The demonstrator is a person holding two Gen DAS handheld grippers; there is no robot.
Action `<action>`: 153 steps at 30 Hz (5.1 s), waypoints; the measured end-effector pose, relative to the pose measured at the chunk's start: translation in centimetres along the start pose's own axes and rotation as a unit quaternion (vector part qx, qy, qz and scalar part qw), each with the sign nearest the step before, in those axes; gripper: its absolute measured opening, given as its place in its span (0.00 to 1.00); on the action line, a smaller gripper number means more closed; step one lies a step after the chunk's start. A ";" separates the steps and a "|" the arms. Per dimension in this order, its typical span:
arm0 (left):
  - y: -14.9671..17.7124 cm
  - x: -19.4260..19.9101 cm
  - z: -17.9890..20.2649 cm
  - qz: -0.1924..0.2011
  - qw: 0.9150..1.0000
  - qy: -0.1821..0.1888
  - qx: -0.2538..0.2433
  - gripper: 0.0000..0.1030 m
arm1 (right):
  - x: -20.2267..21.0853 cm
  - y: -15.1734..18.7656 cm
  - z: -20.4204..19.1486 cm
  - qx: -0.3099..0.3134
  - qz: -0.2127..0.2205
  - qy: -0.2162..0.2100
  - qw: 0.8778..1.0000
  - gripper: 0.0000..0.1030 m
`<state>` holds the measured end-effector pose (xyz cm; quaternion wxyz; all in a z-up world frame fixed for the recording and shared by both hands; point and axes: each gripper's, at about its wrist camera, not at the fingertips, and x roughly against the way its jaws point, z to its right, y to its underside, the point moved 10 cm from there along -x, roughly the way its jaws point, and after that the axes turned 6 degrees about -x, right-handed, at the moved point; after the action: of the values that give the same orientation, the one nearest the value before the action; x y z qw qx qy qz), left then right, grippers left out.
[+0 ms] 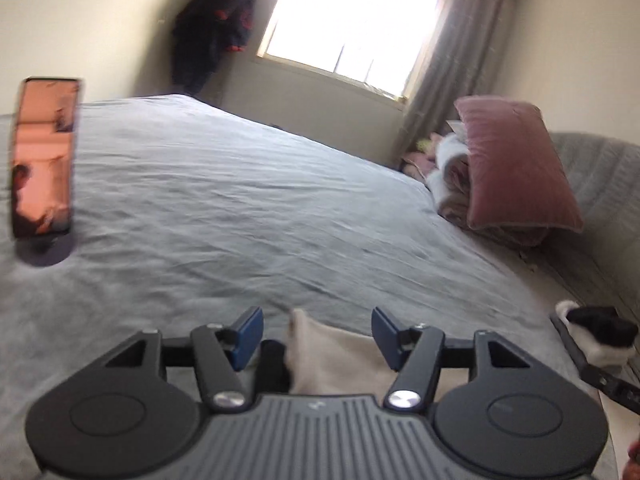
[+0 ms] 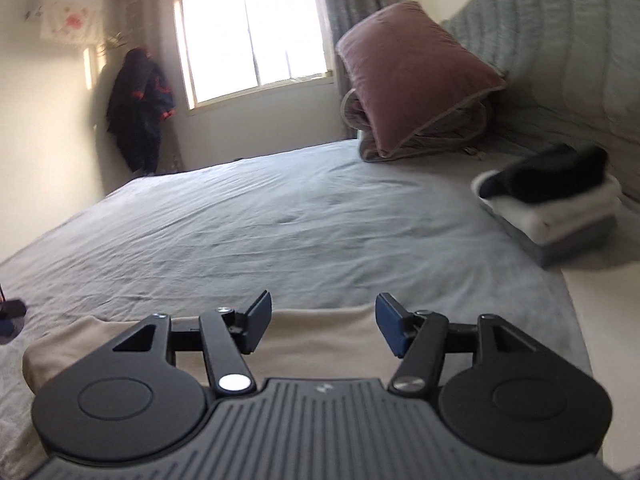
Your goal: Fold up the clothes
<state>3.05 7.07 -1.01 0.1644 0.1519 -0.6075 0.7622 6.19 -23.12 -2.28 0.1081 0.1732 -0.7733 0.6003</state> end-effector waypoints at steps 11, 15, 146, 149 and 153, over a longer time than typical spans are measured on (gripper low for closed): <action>1.3 -7.0 6.7 -0.068 0.983 0.069 -0.157 0.26 | -5.9 3.4 -7.4 0.098 -0.062 -0.064 0.991 0.41; 1.6 -8.9 7.5 -0.078 0.977 0.081 -0.181 0.17 | -8.0 4.4 -7.6 0.116 -0.081 -0.063 0.988 0.26; 2.8 -6.2 15.6 -0.117 0.941 0.317 0.013 0.21 | -3.8 5.3 -0.4 -0.287 -0.176 -0.203 0.919 0.49; 3.7 -7.1 15.3 -0.136 0.935 0.325 0.031 0.24 | -3.3 5.2 -0.5 -0.300 -0.179 -0.211 0.913 0.50; 4.0 -7.5 14.1 -0.154 0.926 0.336 0.079 0.30 | -3.1 4.9 -0.9 -0.310 -0.183 -0.217 0.907 0.56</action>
<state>8.46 -8.02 -4.70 0.4619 -0.0089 -0.4230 0.7795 7.05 -20.77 -7.58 0.0939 0.3953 -0.8797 0.2472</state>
